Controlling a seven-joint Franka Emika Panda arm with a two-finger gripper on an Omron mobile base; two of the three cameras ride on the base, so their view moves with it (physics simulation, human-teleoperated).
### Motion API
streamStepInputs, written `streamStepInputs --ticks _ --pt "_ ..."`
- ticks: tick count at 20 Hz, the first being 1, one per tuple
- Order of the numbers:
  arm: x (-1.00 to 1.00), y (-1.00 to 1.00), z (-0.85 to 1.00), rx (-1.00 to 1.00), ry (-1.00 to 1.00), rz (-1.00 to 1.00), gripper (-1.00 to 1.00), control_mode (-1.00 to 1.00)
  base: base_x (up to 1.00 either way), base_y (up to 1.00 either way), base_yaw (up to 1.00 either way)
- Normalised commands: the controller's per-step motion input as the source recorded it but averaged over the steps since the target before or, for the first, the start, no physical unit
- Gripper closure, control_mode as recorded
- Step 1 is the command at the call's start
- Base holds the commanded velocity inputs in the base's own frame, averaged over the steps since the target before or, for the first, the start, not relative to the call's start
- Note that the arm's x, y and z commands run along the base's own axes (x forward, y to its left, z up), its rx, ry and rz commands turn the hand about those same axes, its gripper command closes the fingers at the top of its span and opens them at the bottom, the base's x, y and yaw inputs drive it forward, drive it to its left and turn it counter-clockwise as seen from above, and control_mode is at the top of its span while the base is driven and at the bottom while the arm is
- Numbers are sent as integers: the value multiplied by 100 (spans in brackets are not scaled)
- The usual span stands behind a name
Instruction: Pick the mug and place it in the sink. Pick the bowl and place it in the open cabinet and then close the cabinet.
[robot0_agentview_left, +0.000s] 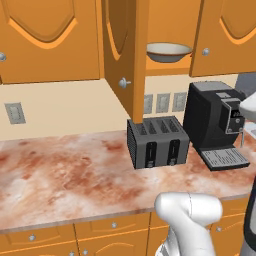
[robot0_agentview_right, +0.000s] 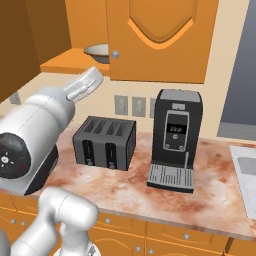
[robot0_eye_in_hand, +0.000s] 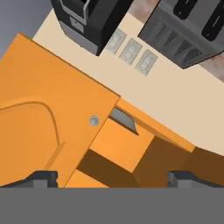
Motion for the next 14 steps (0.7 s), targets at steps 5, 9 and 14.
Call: streamStepInputs --ticks 5,9,14 --pt "-66 3 0 31 4 -15 -100 -100 0 0 0" --pt "-47 36 0 26 6 -12 -100 -100 0 0 0" --pt "-16 75 -9 13 11 -11 -100 -100 0 0 0"
